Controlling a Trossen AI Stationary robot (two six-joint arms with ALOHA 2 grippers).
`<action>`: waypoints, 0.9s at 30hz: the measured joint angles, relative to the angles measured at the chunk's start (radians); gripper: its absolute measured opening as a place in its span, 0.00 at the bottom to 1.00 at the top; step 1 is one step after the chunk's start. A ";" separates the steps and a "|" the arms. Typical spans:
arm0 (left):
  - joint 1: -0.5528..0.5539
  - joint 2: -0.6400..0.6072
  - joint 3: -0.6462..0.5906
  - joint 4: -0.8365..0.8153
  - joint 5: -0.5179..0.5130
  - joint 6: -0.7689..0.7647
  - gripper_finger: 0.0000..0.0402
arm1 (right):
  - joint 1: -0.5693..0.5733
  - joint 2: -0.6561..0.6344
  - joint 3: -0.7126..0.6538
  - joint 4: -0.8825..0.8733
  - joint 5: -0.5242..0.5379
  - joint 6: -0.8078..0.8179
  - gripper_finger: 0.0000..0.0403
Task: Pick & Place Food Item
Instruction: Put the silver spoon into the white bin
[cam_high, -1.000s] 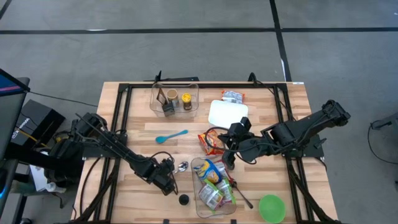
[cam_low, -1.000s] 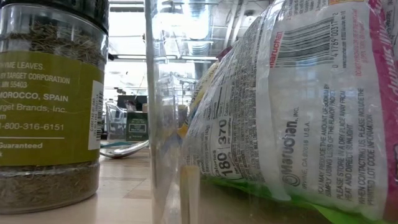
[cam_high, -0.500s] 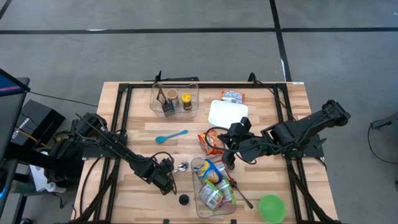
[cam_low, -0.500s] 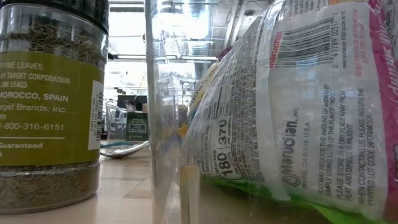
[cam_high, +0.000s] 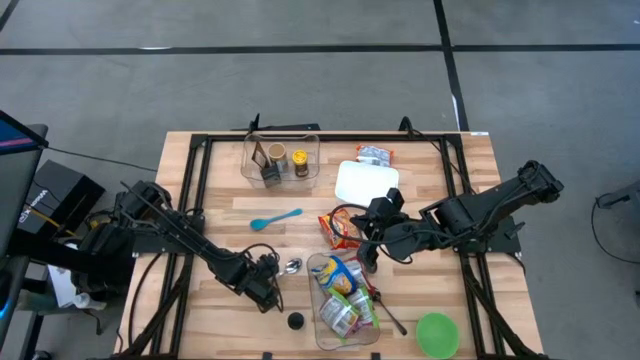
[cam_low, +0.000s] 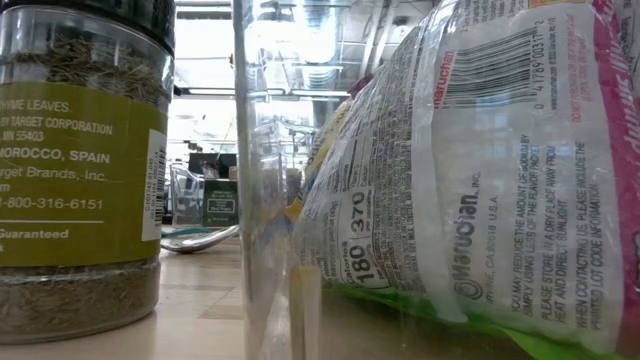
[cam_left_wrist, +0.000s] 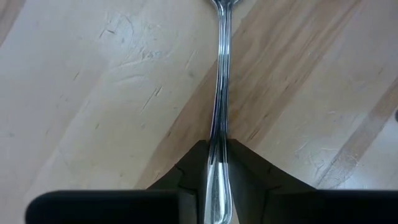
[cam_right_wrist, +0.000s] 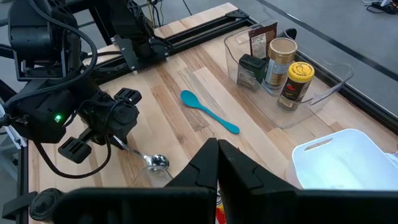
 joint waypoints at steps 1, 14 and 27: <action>0.000 0.000 0.000 0.001 0.000 0.000 0.12 | 0.000 0.000 0.000 0.000 0.000 0.000 0.00; 0.000 0.001 -0.002 0.007 -0.002 0.000 0.08 | 0.000 0.000 0.000 0.000 0.000 0.000 0.00; 0.000 0.002 -0.003 0.020 -0.011 -0.001 0.07 | 0.000 0.000 0.000 0.000 0.000 0.000 0.00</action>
